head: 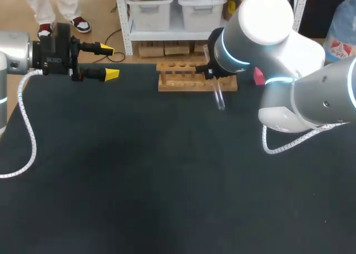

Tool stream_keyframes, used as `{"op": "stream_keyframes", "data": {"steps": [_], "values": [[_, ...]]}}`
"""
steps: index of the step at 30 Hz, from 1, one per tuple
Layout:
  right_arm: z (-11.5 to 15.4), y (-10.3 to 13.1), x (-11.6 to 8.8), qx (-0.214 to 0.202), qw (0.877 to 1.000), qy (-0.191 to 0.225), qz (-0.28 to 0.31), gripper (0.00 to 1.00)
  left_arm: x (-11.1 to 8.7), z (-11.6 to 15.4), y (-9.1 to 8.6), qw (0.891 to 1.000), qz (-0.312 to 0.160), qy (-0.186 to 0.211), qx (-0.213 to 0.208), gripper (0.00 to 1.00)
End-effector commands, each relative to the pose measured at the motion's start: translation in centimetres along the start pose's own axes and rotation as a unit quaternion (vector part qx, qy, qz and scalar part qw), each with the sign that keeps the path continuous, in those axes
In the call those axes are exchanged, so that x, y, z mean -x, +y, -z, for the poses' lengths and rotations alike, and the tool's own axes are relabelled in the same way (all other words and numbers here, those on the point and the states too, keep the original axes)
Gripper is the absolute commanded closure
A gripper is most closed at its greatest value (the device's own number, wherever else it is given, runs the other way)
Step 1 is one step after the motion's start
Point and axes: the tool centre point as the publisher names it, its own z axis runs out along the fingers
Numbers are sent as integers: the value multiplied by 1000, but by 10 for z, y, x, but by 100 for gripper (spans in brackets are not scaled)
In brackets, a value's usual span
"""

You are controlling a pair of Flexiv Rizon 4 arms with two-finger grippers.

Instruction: Grasp the test tube, adjust it, and insert it.

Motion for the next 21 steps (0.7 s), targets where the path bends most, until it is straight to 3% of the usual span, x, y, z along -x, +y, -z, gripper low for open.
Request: {"op": "stream_keyframes", "data": {"steps": [1, 21], "values": [[-2, -1, -3, 0, 1000, -1, -1, 100, -1, 0, -1, 1000, -2, -2, 2, 0], [-8, 1, -2, 20, 999, 38, 9, 100, -1, 0, -1, 1000, -2, -2, 2, 0]]}}
